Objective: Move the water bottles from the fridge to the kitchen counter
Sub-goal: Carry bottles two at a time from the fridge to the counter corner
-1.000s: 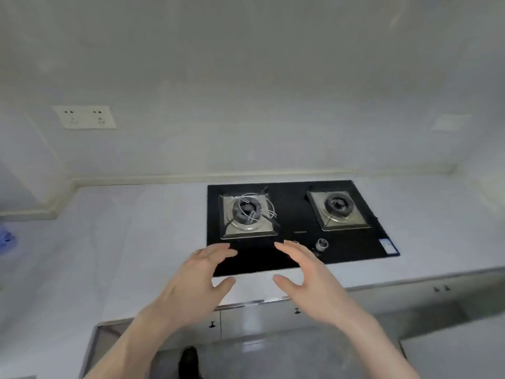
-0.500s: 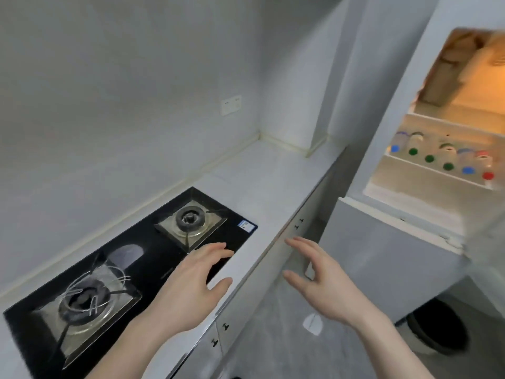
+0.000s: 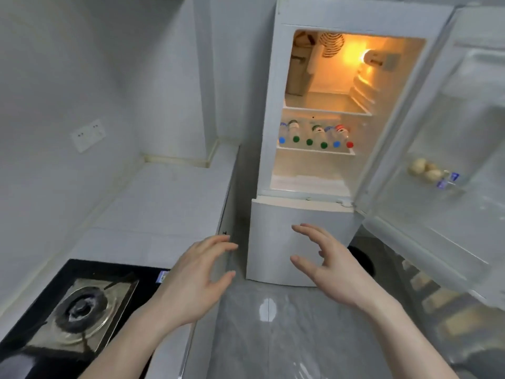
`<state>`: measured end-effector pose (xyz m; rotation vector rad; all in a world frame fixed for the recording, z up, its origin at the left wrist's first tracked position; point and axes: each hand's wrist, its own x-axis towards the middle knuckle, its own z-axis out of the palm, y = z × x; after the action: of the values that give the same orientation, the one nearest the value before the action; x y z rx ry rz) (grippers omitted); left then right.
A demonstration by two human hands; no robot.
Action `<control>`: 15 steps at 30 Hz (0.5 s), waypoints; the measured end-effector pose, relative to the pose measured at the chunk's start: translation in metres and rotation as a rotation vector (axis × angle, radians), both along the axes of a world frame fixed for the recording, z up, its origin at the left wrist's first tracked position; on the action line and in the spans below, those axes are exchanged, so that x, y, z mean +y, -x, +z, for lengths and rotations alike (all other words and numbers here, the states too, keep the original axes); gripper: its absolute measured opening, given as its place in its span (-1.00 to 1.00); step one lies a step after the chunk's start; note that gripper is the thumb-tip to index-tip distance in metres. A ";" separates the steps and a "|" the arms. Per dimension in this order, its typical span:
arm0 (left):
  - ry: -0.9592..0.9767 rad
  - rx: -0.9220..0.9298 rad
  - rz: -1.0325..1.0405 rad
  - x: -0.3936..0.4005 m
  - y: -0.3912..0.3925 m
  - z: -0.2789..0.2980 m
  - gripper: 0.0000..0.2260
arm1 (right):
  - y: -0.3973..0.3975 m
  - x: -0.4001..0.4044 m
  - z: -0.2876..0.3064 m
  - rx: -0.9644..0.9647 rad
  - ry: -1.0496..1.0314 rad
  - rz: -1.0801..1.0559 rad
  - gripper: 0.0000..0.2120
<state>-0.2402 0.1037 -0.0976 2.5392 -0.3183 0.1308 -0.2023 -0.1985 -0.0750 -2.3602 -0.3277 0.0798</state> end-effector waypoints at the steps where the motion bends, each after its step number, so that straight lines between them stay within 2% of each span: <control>1: -0.003 0.002 -0.038 -0.006 -0.010 0.002 -0.59 | -0.001 -0.008 0.001 -0.003 0.002 -0.034 -0.45; 7: -0.015 -0.032 -0.269 -0.070 -0.076 0.021 -0.59 | -0.004 -0.071 0.010 -0.049 -0.026 -0.249 -0.41; 15: -0.033 -0.060 -0.366 -0.154 -0.151 0.032 -0.59 | -0.056 -0.144 0.004 -0.072 -0.068 -0.346 -0.46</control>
<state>-0.0891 -0.0500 -0.0658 2.4647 -0.8058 0.0602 -0.1463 -0.3429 -0.0715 -2.3212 0.0461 -0.1781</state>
